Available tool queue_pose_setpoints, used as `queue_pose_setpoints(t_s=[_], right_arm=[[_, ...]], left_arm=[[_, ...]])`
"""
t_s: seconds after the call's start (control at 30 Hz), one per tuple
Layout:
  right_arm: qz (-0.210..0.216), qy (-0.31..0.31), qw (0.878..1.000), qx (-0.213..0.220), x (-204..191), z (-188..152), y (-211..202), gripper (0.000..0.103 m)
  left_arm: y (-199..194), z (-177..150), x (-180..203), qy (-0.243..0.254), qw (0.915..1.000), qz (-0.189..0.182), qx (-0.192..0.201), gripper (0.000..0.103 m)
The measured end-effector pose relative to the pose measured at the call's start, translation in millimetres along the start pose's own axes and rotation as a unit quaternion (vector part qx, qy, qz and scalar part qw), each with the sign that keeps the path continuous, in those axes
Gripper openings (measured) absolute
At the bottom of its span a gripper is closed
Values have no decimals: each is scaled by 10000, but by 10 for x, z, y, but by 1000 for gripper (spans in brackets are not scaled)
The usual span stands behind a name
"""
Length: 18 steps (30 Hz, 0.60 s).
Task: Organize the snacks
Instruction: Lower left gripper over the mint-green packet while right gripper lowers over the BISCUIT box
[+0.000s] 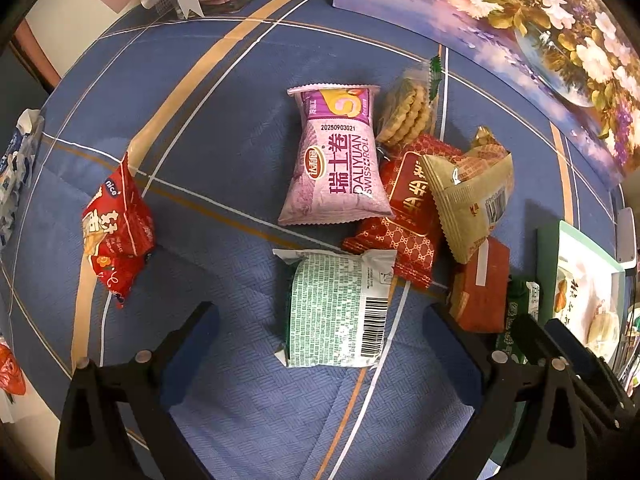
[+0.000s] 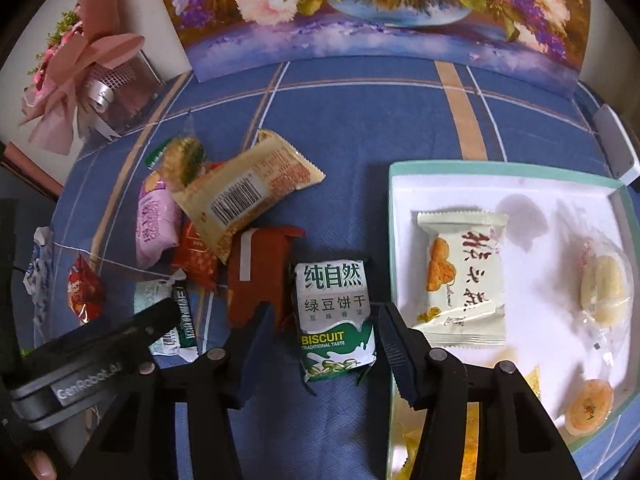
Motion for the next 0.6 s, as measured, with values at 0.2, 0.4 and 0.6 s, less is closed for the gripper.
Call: queue_pose_setpoints(t_s=[0.2, 0.4, 0.6], right_arm=[[-19, -6, 9999, -98, -22, -6, 81, 57], [127, 3, 9998, -142, 1, -15, 104, 57], [155, -61, 9997, -171, -47, -41, 115, 54]], left_arm=[[-37, -13, -23, -59, 10000, 5, 16, 86], [-58, -25, -97, -125, 9999, 18, 9, 85], [-79, -35, -134, -131, 9999, 48, 10, 84]])
Point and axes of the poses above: each gripper's, at about its wrist camera, not at the fingertips, and y roughly the way its jaws point, x to its right, z to its top, the point moved 1 cm from there along y, roughly the way its jaws point, and after that the axes turned 11 degrees about -z, right-handed, at the moved point
